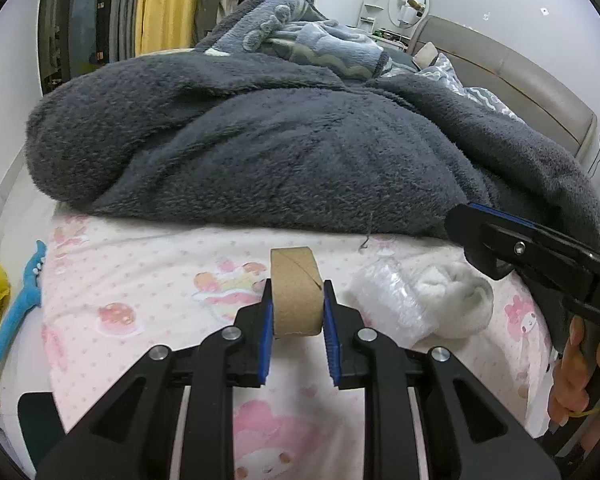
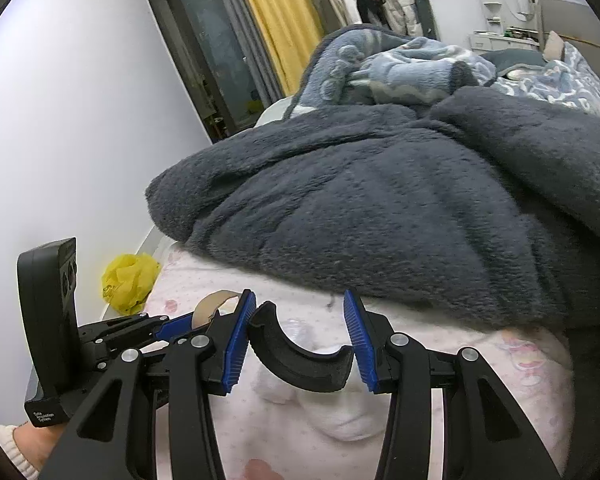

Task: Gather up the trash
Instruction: 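Carry both items over the green bin and open the left tool to drop the tape roll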

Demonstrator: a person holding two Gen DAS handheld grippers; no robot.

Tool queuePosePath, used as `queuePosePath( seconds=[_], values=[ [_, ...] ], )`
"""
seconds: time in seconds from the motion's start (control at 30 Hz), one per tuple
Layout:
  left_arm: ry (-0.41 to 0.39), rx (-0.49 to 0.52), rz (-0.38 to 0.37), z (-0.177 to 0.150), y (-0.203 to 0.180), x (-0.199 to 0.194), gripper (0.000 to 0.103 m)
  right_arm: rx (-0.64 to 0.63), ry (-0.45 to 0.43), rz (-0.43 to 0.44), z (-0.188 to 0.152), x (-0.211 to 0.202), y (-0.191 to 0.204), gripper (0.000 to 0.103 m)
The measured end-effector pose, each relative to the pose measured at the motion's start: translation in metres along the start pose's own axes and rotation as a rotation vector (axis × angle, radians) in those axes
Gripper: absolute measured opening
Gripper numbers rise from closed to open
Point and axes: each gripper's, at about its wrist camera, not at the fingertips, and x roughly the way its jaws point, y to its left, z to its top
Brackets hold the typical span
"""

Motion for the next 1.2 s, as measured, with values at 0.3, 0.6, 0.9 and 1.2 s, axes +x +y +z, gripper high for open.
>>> queuePosePath(
  seconds=[0.3,0.6,0.9,1.2],
  values=[
    [0.025,0.011,0.061,-0.007,0.014,-0.021,0.024,-0.036,0.008,0.061,0.004,0.003,0.032,0.046],
    [0.082,-0.003,0.115,-0.017,0.040,-0.037,0.024,-0.055,0.004,0.103,0.011,0.006,0.062,0.046],
    [0.126,-0.045,0.150,-0.030,0.074,-0.059,0.024,-0.092,0.032,0.136,0.013,0.022,0.096,0.046],
    [0.176,-0.154,0.162,-0.051,0.122,-0.079,0.024,-0.160,0.081,0.170,0.005,0.048,0.142,0.046]
  ],
)
